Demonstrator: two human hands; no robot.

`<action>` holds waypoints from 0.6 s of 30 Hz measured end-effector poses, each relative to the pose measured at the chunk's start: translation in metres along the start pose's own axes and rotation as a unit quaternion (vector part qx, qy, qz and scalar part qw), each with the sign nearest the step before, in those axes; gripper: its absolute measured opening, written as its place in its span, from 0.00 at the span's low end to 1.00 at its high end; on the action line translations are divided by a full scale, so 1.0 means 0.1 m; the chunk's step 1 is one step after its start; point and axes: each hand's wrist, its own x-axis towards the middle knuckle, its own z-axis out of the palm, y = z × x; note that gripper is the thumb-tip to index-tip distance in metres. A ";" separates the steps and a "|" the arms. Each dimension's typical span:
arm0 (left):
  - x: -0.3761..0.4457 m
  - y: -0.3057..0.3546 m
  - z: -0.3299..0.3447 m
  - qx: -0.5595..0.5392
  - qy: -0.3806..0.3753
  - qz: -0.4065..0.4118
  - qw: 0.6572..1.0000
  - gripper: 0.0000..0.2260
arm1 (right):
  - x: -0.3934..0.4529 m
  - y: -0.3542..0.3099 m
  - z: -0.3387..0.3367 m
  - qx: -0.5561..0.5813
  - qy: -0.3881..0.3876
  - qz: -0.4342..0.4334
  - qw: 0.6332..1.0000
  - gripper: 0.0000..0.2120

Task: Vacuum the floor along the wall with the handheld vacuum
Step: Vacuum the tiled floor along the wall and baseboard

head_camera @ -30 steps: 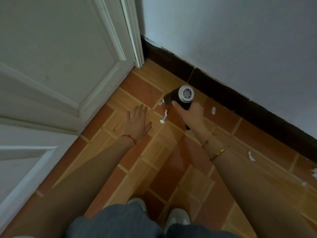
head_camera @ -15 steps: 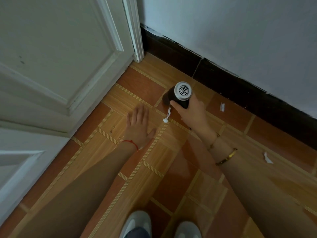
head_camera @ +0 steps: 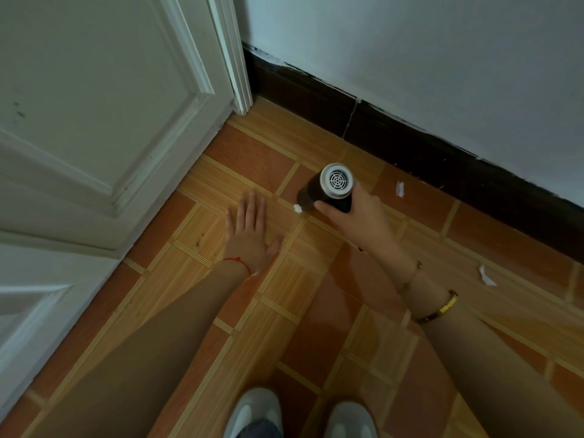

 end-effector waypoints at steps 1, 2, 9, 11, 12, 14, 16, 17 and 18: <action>0.00 0.01 0.00 0.000 -0.002 -0.001 1.000 0.40 | -0.02 0.01 0.02 0.000 -0.007 0.001 1.000 0.30; 0.01 0.01 -0.01 0.000 -0.003 -0.002 1.000 0.40 | -0.04 0.02 0.03 0.001 -0.010 0.002 1.000 0.30; 0.01 0.02 -0.05 -0.002 -0.017 -0.005 1.000 0.39 | -0.11 -0.01 0.02 -0.012 -0.025 0.013 1.000 0.30; 0.01 0.02 -0.04 0.000 -0.015 -0.006 1.000 0.39 | -0.14 -0.01 0.05 -0.022 -0.017 0.011 1.000 0.32; 0.01 0.02 -0.04 0.001 -0.013 -0.005 1.000 0.39 | -0.15 -0.02 0.06 -0.028 -0.006 0.011 1.000 0.33; 0.01 0.01 -0.02 0.000 -0.009 -0.004 1.000 0.40 | -0.16 -0.03 0.06 -0.035 -0.001 0.013 0.999 0.33; 0.01 0.01 -0.01 -0.001 -0.006 -0.003 1.000 0.40 | -0.15 -0.03 0.06 -0.033 -0.022 0.011 0.999 0.33; 0.01 0.00 -0.01 0.000 -0.005 -0.003 1.000 0.40 | -0.16 -0.04 0.06 -0.029 -0.031 0.009 0.999 0.33; 0.01 0.00 0.00 0.002 -0.004 -0.003 1.000 0.40 | -0.16 -0.04 0.07 -0.024 -0.030 0.008 0.999 0.32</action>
